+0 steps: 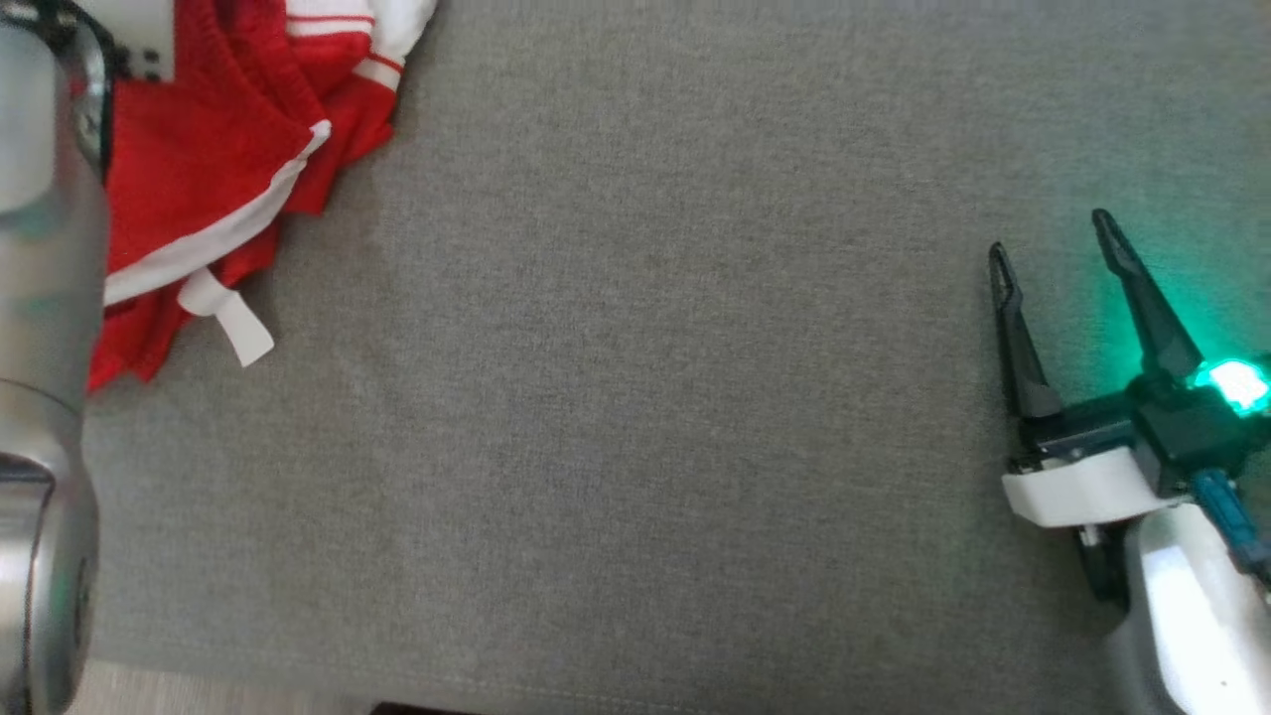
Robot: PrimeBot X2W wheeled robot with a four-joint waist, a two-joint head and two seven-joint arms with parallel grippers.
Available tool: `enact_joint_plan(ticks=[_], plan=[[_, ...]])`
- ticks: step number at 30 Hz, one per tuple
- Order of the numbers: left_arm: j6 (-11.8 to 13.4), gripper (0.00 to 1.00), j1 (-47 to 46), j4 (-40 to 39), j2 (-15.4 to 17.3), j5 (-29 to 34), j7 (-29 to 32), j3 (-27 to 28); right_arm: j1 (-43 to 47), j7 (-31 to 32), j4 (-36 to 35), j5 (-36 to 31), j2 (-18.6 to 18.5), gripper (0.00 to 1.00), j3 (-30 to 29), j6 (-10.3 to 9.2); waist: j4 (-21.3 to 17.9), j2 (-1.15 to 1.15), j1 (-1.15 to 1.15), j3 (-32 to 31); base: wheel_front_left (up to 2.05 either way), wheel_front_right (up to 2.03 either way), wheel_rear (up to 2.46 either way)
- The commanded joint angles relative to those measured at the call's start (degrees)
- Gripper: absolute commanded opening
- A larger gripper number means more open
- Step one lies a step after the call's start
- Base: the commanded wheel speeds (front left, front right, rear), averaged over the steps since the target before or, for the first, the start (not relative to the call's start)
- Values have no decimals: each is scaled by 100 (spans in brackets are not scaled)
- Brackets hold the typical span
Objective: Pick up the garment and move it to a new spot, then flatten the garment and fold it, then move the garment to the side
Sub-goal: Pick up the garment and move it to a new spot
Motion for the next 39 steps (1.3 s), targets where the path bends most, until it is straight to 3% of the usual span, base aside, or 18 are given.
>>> enact_joint_plan(ticks=[1,7,15,23,26,33,39], plan=[[19,0,-270,-228,388,76,-122,17,-20,16,16,52,91,100,207,-4,-97,0,0,-235,0,0,0],[-174,0,-458,-625,429,351,-399,-381,4,16,202,194,371,100,331,-4,-421,0,0,-1008,0,0,0],[-588,0,-823,-1679,303,541,-150,-829,252,16,339,615,499,100,451,-4,-1104,0,0,-1889,0,0,0],[-892,0,-921,-2650,-49,150,318,-1036,478,16,353,1158,502,100,653,-4,-2207,0,0,-2433,0,0,0],[-944,0,-889,-2917,-362,-79,420,-1261,535,16,325,1328,503,100,669,-4,-2703,0,0,-2502,0,0,0],[-964,0,-675,-2865,-899,-409,502,-1597,532,16,259,1550,503,100,721,-4,-3188,0,0,-2415,0,0,0],[-858,0,133,-2331,-902,-742,482,-1506,427,16,227,1657,503,100,772,-4,-3306,0,0,-2276,0,0,0]])
